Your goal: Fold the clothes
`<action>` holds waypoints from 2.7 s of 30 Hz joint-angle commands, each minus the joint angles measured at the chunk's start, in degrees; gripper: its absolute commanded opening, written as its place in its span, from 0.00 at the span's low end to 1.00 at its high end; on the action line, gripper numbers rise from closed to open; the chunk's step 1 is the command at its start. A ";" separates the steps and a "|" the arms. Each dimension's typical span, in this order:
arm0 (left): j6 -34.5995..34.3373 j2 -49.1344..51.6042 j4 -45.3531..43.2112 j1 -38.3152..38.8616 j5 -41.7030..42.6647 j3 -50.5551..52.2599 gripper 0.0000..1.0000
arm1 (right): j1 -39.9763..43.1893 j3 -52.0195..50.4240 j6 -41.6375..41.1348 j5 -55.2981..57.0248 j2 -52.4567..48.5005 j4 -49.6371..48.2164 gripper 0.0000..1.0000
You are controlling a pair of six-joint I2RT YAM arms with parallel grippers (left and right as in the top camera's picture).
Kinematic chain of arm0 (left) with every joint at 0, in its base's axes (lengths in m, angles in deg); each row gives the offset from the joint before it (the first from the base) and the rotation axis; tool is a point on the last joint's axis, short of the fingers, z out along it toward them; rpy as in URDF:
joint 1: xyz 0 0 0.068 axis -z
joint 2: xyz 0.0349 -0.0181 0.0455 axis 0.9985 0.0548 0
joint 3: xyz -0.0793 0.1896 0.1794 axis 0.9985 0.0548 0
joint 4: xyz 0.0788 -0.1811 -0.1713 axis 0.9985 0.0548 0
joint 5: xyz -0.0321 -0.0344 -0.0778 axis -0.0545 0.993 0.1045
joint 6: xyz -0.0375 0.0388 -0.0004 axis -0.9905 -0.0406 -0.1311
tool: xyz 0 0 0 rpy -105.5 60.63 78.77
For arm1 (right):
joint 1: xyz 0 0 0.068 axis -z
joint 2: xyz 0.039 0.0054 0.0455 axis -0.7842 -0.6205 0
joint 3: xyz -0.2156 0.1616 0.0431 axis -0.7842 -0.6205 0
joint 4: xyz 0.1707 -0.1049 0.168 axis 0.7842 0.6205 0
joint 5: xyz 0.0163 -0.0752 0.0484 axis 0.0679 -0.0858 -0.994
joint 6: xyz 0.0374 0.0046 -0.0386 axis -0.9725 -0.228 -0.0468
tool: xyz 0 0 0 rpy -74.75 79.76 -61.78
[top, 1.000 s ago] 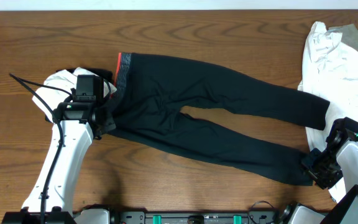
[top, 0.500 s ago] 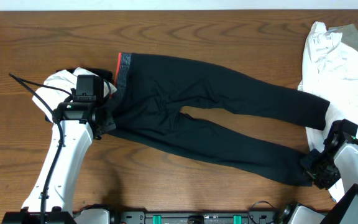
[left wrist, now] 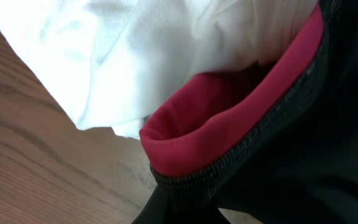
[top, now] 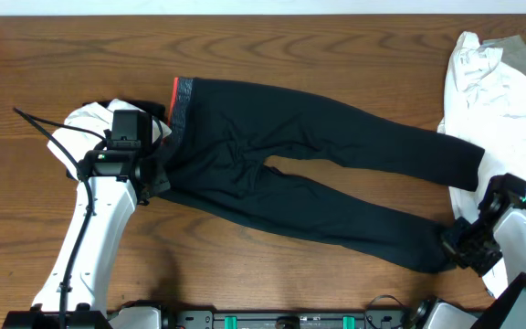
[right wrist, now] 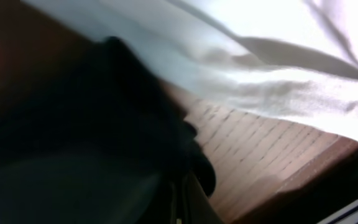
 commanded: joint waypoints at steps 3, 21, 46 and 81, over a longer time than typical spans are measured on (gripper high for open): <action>-0.26 -0.50 3.72 -0.42 0.13 -6.58 0.06 | 0.55 7.72 3.50 -5.79 4.04 4.46 0.01; 6.36 -0.96 4.55 -0.42 0.11 -18.56 0.06 | 2.82 15.91 4.74 -11.30 6.58 -0.68 0.01; 11.61 12.72 -15.67 3.76 6.01 -18.56 0.06 | 3.37 15.91 -1.68 -23.96 -9.20 -28.50 0.02; 2.43 21.14 -33.20 5.09 6.54 -18.58 0.06 | 9.51 15.91 -9.86 -22.95 -17.64 -43.06 0.01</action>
